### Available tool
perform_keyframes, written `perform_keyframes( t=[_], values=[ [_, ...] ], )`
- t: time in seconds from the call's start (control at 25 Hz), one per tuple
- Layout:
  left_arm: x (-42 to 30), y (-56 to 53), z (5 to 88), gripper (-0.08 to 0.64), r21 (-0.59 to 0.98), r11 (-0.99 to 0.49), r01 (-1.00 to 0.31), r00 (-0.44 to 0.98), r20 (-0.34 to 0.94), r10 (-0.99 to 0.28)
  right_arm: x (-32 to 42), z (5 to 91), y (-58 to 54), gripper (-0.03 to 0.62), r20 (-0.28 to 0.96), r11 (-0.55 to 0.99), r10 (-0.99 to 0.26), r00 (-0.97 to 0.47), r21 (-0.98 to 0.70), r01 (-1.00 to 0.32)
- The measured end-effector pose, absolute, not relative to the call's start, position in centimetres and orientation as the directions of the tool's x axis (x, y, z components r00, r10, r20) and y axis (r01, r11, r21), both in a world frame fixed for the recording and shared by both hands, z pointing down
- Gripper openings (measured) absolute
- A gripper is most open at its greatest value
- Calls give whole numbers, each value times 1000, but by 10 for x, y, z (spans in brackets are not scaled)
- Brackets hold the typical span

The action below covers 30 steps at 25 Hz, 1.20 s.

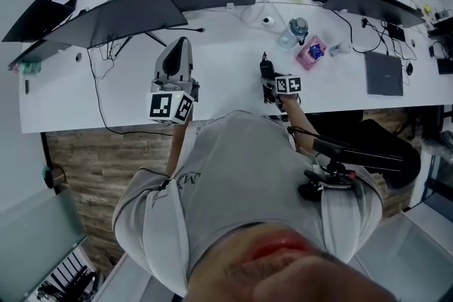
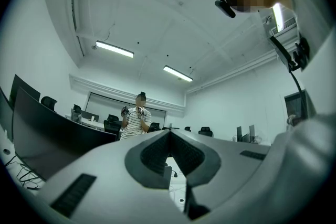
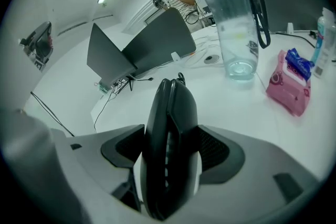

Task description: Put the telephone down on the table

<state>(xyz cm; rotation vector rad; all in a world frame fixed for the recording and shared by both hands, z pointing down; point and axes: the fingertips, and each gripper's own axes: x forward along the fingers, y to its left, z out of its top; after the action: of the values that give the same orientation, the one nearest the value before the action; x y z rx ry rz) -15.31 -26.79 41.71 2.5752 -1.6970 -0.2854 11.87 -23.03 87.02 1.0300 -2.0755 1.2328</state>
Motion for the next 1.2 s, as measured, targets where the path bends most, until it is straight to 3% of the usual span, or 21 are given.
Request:
perform_keyframes(
  t=[0.68, 1.2],
  values=[
    [-154, -277, 420, 9, 140, -389, -910, 377, -107, -920, 133, 924, -209, 325, 803, 283, -274, -529, -458, -843],
    [-149, -279, 425, 9, 146, -398, -905, 387, -102, -917, 132, 929, -216, 325, 776, 260, -310, -549, -486, -834]
  ],
)
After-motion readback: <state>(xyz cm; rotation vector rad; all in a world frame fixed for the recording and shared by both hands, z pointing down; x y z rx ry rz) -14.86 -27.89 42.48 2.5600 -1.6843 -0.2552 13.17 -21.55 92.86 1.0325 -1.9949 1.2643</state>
